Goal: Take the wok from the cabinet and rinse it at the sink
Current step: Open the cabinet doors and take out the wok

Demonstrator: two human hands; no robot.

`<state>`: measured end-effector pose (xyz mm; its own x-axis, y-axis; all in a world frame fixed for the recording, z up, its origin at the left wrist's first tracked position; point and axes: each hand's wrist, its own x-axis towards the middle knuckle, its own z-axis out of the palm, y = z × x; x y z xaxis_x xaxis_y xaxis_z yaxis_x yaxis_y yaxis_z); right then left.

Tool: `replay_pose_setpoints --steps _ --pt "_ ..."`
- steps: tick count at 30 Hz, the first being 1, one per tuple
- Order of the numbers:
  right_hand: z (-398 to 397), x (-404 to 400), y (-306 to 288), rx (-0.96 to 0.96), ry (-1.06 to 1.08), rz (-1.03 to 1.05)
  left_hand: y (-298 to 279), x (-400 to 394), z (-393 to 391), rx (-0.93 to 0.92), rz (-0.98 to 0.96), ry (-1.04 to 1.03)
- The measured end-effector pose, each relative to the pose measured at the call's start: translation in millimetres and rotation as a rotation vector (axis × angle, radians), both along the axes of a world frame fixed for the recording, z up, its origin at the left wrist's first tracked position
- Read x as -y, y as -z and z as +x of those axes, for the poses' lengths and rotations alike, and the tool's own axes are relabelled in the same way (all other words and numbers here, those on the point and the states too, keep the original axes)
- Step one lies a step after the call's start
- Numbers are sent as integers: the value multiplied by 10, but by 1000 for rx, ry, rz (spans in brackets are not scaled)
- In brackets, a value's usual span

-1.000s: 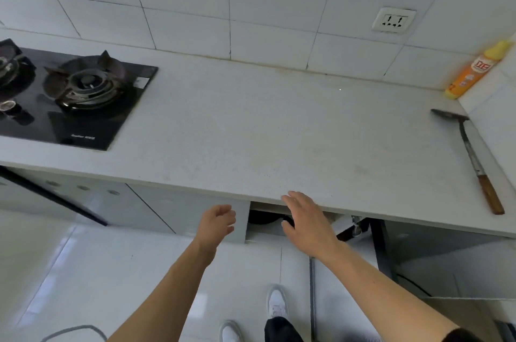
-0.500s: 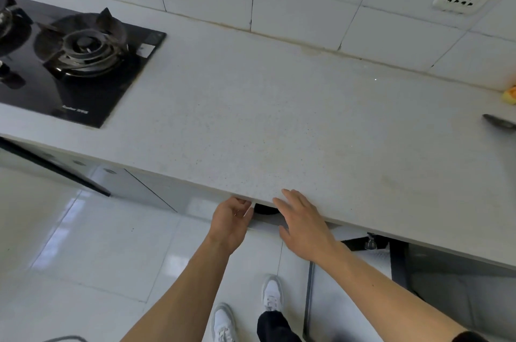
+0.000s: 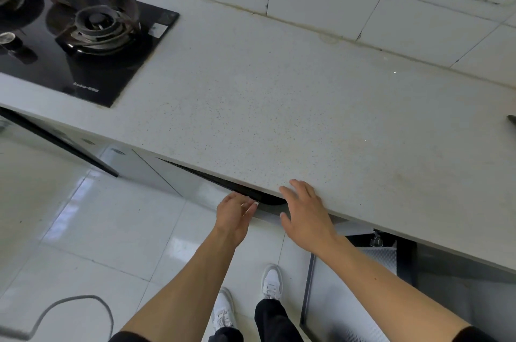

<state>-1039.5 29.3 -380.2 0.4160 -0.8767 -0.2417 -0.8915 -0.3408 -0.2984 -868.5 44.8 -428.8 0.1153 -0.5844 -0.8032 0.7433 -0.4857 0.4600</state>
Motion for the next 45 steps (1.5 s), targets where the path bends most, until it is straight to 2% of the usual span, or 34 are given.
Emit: replay_pose_setpoints --steps 7,10,15,17,20,23,27,39,45 --pt "260 -108 74 20 -105 -2 44 -239 -29 607 203 188" --pt "331 -126 88 3 -135 5 21 -397 -28 748 263 198" --pt "443 -104 102 -17 -156 -2 59 -633 27 891 152 220" --pt "498 -93 103 -23 -170 -16 102 -709 55 1018 89 250" --pt "578 -88 117 -41 -194 -20 118 -764 125 1327 80 475" --pt "643 -82 123 -45 -205 -18 147 -807 188 1504 103 657" --pt "696 -79 116 -58 -221 -20 186 -882 250 1566 102 805" --pt "994 -127 159 -110 -276 -49 209 -1323 691 1662 81 983" --pt "1158 -197 150 -289 -304 -97 149 -1560 998 1680 72 1097"
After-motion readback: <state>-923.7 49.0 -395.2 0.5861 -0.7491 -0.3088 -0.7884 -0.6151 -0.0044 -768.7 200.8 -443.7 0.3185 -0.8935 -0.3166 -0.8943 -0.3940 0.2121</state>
